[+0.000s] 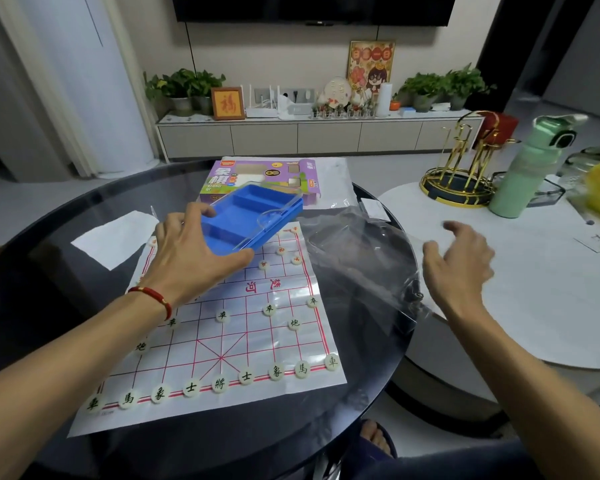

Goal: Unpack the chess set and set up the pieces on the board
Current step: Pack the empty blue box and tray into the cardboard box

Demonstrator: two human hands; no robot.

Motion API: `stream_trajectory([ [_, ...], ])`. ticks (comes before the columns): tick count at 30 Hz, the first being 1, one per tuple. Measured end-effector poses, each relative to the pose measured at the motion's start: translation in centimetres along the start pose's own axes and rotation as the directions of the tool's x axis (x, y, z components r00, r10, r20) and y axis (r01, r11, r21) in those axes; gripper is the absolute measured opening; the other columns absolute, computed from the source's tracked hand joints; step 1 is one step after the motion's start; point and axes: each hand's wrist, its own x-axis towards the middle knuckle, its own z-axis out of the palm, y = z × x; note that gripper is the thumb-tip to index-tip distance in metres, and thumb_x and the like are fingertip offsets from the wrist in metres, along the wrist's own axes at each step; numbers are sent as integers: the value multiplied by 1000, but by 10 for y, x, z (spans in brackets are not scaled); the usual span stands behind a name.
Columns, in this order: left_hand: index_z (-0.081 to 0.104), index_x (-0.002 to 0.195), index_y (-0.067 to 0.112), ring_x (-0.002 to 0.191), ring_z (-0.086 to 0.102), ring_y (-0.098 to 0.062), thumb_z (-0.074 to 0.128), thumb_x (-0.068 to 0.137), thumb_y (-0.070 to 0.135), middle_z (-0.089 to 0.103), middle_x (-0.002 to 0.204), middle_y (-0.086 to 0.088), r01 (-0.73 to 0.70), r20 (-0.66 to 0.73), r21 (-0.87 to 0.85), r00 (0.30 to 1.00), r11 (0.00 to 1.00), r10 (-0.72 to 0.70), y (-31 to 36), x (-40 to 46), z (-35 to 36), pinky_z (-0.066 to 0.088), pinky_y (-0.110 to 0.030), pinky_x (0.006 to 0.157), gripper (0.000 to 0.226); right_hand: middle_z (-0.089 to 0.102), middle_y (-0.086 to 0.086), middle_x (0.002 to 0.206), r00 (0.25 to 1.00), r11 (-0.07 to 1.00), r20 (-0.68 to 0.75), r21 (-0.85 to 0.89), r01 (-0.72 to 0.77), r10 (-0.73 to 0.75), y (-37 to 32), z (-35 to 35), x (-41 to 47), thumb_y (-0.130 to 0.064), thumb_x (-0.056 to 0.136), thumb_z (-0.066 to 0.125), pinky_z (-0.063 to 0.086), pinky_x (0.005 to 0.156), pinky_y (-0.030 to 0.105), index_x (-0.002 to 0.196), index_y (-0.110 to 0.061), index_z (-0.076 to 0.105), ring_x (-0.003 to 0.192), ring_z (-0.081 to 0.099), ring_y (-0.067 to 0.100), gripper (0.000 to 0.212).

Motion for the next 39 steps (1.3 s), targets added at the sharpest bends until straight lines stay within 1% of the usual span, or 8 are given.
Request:
stream_trajectory([
  [2, 38, 132, 30, 121, 35, -23, 79, 70, 59, 37, 124, -3, -13, 4, 10, 1000, 1000, 13, 4, 3, 2, 38, -35, 85, 79, 60, 8, 134, 979, 979, 120, -94, 178, -167, -19, 18, 30, -31, 96, 54, 35, 102, 52, 127, -23, 63, 126, 49, 33, 34],
  [6, 38, 133, 28, 124, 34, -24, 80, 69, 59, 38, 129, -6, -32, 1, 0, 999, 999, 32, 15, 11, 7, 36, -33, 86, 83, 67, 8, 123, 914, 929, 348, -222, 295, -208, -52, 73, 89, -40, 99, 54, 42, 100, 49, 125, -20, 64, 111, 61, 31, 34],
  [14, 37, 130, 31, 124, 32, -21, 71, 58, 69, 37, 128, -2, -85, 6, 10, 996, 996, 85, 19, 27, 14, 33, -29, 88, 88, 64, 12, 93, 900, 916, 430, -383, 118, 64, -59, 133, 148, -46, 82, 77, 55, 75, 38, 99, -8, 62, 88, 63, 32, 45],
  [21, 37, 130, 30, 126, 32, -24, 80, 64, 64, 37, 128, -4, -57, 18, 11, 998, 998, 56, 9, 33, 21, 34, -32, 90, 86, 64, 19, 96, 936, 917, 351, -380, 119, 24, -53, 127, 165, -12, 78, 78, 48, 67, 36, 90, -3, 61, 85, 60, 37, 23],
  [25, 38, 131, 29, 128, 31, -24, 82, 68, 56, 37, 131, -5, -69, 8, 14, 998, 998, 69, 10, 30, 23, 36, -36, 94, 82, 70, 23, 96, 975, 935, 126, -284, 214, -185, -47, 112, 166, -4, 92, 66, 55, 75, 41, 100, 2, 74, 84, 65, 40, 13],
  [30, 38, 132, 29, 129, 30, -25, 81, 66, 58, 37, 133, -6, -68, 12, 9, 998, 998, 68, 15, 24, 18, 39, -38, 94, 84, 71, 19, 89, 867, 848, -67, -259, 462, -493, -59, 59, 143, -19, 93, 61, 53, 67, 42, 95, -4, 76, 75, 62, 35, 21],
  [36, 39, 130, 30, 124, 30, -22, 70, 56, 70, 37, 130, -3, -109, 36, -27, 993, 994, 110, 16, 5, 13, 34, -31, 90, 91, 67, 8, 89, 740, 678, 306, -300, 672, -598, -35, 37, 45, -20, 93, 59, 45, 61, 32, 89, -12, 73, 74, 56, 26, 16],
  [39, 38, 129, 31, 123, 30, -21, 65, 54, 71, 36, 128, -1, -133, 32, -41, 990, 990, 134, 18, -2, 11, 34, -30, 88, 89, 73, 1, 94, 745, 718, 373, -240, 654, -553, -35, 28, 19, -35, 97, 59, 47, 63, 30, 92, -19, 76, 80, 62, 21, 24],
])
